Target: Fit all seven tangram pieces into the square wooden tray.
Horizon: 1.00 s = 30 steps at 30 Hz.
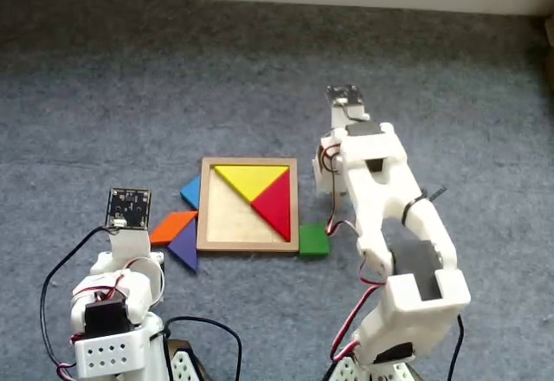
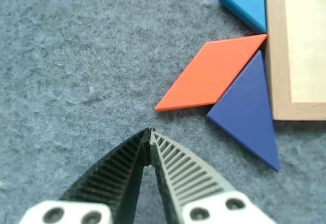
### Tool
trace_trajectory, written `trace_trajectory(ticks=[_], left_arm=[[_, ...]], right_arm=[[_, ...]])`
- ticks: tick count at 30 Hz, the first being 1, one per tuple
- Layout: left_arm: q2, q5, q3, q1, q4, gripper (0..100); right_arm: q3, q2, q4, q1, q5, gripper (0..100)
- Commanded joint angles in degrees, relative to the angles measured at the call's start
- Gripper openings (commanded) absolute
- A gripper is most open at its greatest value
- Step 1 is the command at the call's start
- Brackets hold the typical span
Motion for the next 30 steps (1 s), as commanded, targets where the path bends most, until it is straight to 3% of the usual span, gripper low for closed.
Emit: trace_trajectory(ticks=[1, 5, 11, 22, 30], left_arm=[[-2.68, -0.53, 1.10, -0.48, 0.26, 1], [-2.68, -0.53, 1.10, -0.48, 0.26, 1], [-2.68, -0.53, 1.10, -0.48, 0.26, 1], [-2.68, -0.53, 1.10, -0.48, 0.26, 1], [-2.68, -0.53, 1.10, -0.48, 0.26, 1]], right_arm=[[3.21, -9.19, 0.13, -3.38, 0.79, 0.5], [6.02, -13.41, -0.13, -9.10, 0.26, 0.5], [6.29, -13.58, -2.86, -16.04, -7.21, 0.5], [6.81, -13.49, -6.55, -26.07, -8.62, 0.6], [17.89, -13.67, -22.02, -26.59, -17.93, 0.9]])
